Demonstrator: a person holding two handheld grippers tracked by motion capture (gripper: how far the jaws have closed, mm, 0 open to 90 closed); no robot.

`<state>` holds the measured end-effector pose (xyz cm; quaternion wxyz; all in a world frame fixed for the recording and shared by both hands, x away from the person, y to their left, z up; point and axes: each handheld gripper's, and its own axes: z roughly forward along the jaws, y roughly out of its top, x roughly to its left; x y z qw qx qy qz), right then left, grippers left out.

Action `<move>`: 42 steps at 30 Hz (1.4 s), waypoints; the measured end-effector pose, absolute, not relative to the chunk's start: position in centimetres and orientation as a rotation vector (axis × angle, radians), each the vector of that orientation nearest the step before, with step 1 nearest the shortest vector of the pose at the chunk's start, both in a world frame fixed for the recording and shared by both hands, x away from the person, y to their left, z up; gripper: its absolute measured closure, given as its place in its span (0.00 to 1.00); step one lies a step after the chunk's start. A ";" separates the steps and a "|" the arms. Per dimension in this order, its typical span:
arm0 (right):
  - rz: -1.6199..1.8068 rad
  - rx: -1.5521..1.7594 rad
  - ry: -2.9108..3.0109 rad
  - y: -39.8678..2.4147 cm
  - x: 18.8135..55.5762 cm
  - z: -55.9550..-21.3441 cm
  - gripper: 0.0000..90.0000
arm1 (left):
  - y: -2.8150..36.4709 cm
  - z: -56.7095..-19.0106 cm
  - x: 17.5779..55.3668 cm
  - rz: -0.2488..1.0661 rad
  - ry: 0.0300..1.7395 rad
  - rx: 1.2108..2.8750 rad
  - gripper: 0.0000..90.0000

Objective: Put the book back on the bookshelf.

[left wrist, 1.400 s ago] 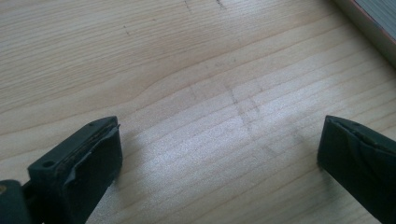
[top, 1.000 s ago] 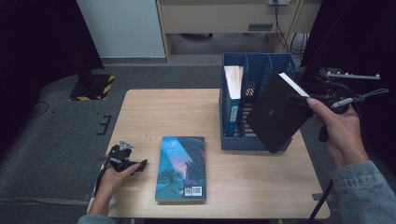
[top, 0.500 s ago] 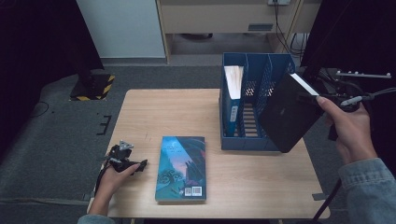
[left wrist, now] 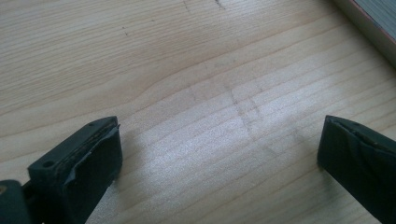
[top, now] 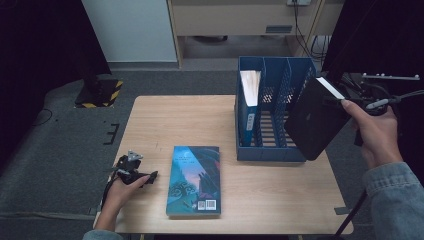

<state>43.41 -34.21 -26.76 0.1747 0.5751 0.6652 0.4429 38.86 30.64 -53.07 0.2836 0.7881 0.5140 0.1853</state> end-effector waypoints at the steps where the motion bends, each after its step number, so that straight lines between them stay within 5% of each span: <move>1: 1.247 1.628 1.886 -34.2 43.5 -26.8 0.58 | 30.6 -53.1 38.9 0.496 1.376 2.110 0.00; 42: 1.113 1.619 1.852 -31.8 47.7 -26.9 0.58 | 30.6 -53.0 38.8 0.497 1.375 2.118 0.00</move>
